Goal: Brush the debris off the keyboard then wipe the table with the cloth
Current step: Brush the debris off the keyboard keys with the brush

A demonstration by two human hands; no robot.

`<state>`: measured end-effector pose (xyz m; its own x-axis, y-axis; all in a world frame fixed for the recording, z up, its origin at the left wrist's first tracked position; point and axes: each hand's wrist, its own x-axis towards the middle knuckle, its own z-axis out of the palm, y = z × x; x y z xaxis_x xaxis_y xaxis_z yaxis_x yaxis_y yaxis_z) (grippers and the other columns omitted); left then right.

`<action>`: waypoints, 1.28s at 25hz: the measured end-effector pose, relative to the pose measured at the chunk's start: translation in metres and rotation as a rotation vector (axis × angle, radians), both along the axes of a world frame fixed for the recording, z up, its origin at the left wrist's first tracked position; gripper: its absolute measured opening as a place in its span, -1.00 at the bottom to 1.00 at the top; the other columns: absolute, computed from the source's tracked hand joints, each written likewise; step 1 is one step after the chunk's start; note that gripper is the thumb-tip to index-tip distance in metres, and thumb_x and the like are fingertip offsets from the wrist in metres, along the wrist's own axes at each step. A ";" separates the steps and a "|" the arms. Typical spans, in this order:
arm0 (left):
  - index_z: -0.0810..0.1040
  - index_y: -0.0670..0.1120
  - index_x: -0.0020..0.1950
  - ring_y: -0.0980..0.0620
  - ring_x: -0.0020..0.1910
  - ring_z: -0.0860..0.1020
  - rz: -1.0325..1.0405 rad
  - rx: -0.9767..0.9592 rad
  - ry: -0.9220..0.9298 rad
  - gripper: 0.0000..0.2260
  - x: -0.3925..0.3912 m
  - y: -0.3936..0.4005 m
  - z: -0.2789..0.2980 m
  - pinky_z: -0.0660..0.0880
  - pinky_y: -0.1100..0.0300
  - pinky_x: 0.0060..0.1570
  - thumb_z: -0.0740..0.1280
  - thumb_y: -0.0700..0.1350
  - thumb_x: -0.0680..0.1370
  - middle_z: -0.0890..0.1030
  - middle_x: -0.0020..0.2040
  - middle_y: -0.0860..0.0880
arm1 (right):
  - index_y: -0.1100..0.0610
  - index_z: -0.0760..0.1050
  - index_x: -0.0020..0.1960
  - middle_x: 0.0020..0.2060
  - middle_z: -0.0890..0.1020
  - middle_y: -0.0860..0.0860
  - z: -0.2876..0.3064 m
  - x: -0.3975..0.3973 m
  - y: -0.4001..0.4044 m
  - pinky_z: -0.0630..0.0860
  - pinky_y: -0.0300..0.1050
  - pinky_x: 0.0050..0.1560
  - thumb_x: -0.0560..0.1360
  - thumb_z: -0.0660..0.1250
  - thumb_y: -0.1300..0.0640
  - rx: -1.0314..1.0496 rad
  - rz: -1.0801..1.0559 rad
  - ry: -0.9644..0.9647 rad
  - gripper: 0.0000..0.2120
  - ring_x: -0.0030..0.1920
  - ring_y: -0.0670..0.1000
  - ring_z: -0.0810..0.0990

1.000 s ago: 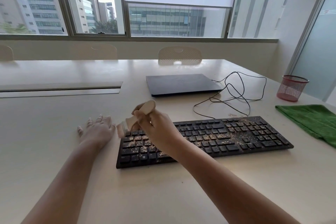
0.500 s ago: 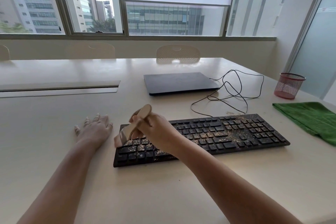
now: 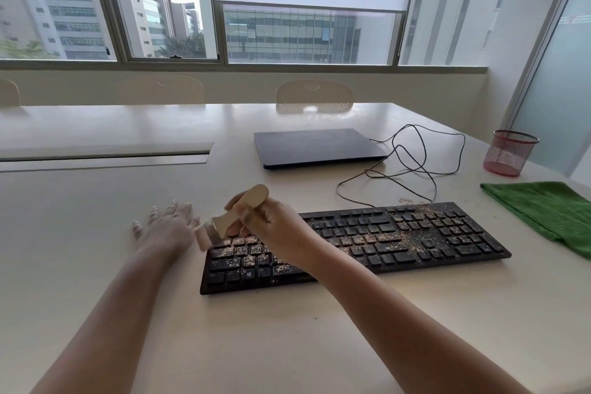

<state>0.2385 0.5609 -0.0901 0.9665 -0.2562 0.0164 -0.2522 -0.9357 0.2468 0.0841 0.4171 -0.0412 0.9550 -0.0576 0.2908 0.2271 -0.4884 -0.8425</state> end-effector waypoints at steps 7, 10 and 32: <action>0.11 0.06 0.53 -0.09 0.54 -0.03 0.007 0.008 0.001 -0.55 0.001 0.000 -0.001 -0.11 -0.17 0.45 -0.02 0.10 0.64 0.03 0.56 0.04 | 0.13 0.48 0.08 -0.19 0.63 0.04 0.007 -0.003 -0.005 0.58 -0.21 -0.07 0.61 0.13 0.15 -0.005 -0.063 -0.023 -0.83 -0.23 -0.13 0.59; 0.11 0.06 0.53 -0.08 0.54 -0.04 0.006 0.014 0.003 -0.54 0.002 0.000 -0.001 -0.11 -0.18 0.45 -0.02 0.11 0.64 0.03 0.56 0.04 | 0.05 0.49 0.11 -0.14 0.68 0.03 0.005 -0.003 -0.006 0.59 -0.02 -0.08 0.61 0.14 0.07 -0.185 -0.133 -0.057 -0.82 -0.20 0.01 0.63; 0.13 0.04 0.53 -0.10 0.53 -0.01 0.021 -0.021 -0.011 -0.55 0.000 -0.004 -0.007 -0.11 -0.19 0.45 -0.02 0.08 0.64 0.05 0.56 0.03 | 0.05 0.37 0.19 -0.10 0.66 0.08 0.006 0.009 0.009 0.49 0.01 0.00 0.62 0.11 0.03 -0.510 -0.158 -0.085 -0.80 -0.12 0.13 0.60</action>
